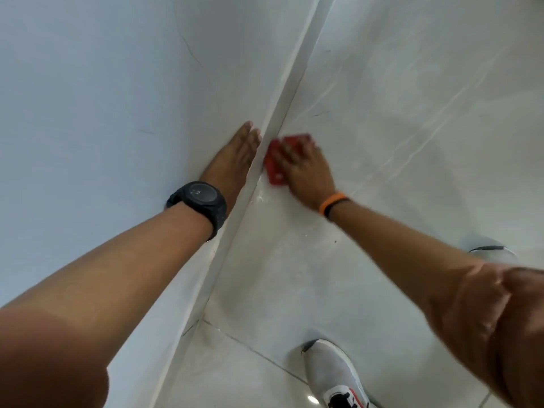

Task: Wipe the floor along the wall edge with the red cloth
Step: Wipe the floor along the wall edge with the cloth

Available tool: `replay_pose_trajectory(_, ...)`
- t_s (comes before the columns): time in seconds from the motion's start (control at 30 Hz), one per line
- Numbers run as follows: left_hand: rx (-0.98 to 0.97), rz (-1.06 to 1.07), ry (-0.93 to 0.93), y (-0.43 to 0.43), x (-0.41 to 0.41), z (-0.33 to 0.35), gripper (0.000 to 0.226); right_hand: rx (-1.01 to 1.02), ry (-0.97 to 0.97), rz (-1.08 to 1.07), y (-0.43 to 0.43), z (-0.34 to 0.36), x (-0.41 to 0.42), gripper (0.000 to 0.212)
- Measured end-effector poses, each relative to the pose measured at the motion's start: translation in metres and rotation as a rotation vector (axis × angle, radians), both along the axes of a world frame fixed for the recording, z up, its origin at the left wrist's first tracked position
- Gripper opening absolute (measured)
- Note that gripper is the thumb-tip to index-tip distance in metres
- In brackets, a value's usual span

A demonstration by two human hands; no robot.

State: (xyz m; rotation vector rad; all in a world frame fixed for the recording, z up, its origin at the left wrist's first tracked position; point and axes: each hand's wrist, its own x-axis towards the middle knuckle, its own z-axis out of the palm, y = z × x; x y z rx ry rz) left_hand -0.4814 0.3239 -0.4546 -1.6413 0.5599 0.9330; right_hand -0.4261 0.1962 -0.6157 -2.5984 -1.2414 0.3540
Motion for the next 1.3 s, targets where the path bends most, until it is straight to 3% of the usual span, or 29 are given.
replay_pose_trajectory(0.1,0.024,-0.013,0.008,0.001,-0.004,-0.006,0.106,-0.064,0.056,-0.204,0.015,0.007,0.071,0.055)
replay_pose_trajectory(0.23,0.020,-0.020,-0.010,0.002,-0.005,-0.009,0.107,-0.058,0.085,-0.317,0.032,0.015,0.049,0.067)
replay_pose_trajectory(0.4,0.015,-0.007,-0.001,-0.003,-0.002,-0.005,0.105,-0.036,0.135,-0.199,0.026,0.008,-0.049,0.074)
replay_pose_trajectory(0.5,0.016,-0.008,-0.012,-0.002,-0.002,-0.007,0.107,-0.023,0.157,-0.098,0.017,0.006,-0.071,0.061)
replay_pose_trajectory(0.6,0.006,0.004,-0.042,-0.001,-0.006,-0.013,0.108,0.019,-0.020,0.008,0.004,-0.012,-0.033,0.053)
replay_pose_trajectory(0.67,-0.010,0.012,-0.047,0.001,-0.011,-0.016,0.107,0.040,-0.085,-0.096,0.007,-0.016,0.020,0.051)
replay_pose_trajectory(0.8,-0.015,0.005,-0.032,0.004,-0.009,-0.017,0.108,-0.052,0.023,-0.307,0.031,-0.008,0.072,0.050)
replay_pose_trajectory(0.9,-0.008,0.009,-0.010,0.004,-0.006,-0.015,0.107,0.063,0.039,-0.390,0.039,-0.014,0.032,0.047)
replay_pose_trajectory(1.0,-0.034,0.019,-0.014,-0.003,-0.004,-0.012,0.104,0.185,0.028,-0.240,0.024,-0.015,-0.041,0.044)
replay_pose_trajectory(1.1,-0.026,0.034,-0.023,-0.003,-0.003,-0.009,0.103,0.282,0.088,-0.151,0.013,-0.012,-0.059,0.038)
replay_pose_trajectory(1.2,-0.022,0.051,-0.021,-0.005,-0.003,-0.007,0.101,0.410,0.187,-0.364,0.013,-0.009,-0.054,0.034)
replay_pose_trajectory(1.3,-0.023,0.043,-0.028,-0.003,-0.004,-0.003,0.101,0.554,0.395,-0.817,0.032,0.010,-0.039,0.036)
